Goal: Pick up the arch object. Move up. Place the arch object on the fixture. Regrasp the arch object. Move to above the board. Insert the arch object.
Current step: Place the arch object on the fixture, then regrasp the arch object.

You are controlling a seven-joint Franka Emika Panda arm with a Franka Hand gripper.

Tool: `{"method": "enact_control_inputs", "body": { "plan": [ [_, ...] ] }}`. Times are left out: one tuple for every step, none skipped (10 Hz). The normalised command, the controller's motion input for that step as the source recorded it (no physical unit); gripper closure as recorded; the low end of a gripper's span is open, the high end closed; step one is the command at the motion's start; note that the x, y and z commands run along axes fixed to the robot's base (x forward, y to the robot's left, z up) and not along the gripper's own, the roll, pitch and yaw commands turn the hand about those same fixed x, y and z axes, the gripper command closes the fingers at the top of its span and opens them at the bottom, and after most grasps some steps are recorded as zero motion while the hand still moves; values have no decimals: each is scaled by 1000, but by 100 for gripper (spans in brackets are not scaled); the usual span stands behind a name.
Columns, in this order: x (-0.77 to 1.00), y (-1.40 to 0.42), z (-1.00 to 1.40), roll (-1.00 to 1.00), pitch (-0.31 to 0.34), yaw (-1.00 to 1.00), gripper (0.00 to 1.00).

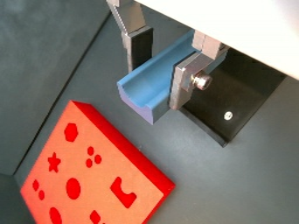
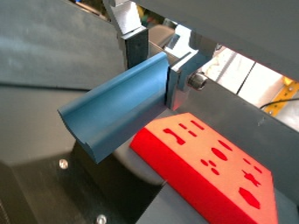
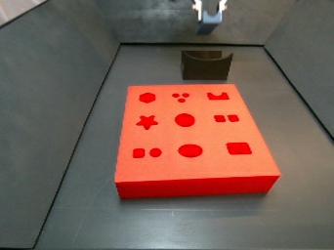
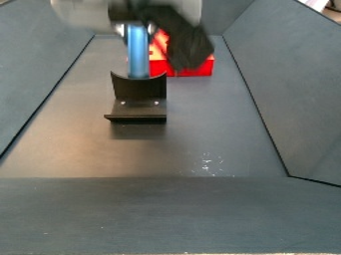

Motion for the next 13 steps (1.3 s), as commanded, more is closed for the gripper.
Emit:
{"method": "enact_control_inputs", "body": {
  "plan": [
    [149,138,-1000,-672,130,-91,100],
    [158,145,-1000,-452,104,-122,100],
    [167,142,-1000,-300,87,-134,100],
    [173,134,-987,-221,59,-137,100],
    [134,110,-767,-188,34,-139,100],
    [105,88,-558,-166,14,-138,100],
    [77,66,-330,-135,-8,-120,100],
    [58,38,-326,-103,-23,-105,100],
    [56,38,-324,-98,-27,-92,100],
    [56,37,-324,-98,-26,-75,100],
    [55,37,-324,-98,-26,-64,100],
    [0,0,0,0,0,0,0],
    [0,0,1000,-55,-68,49,0]
  ]
}}
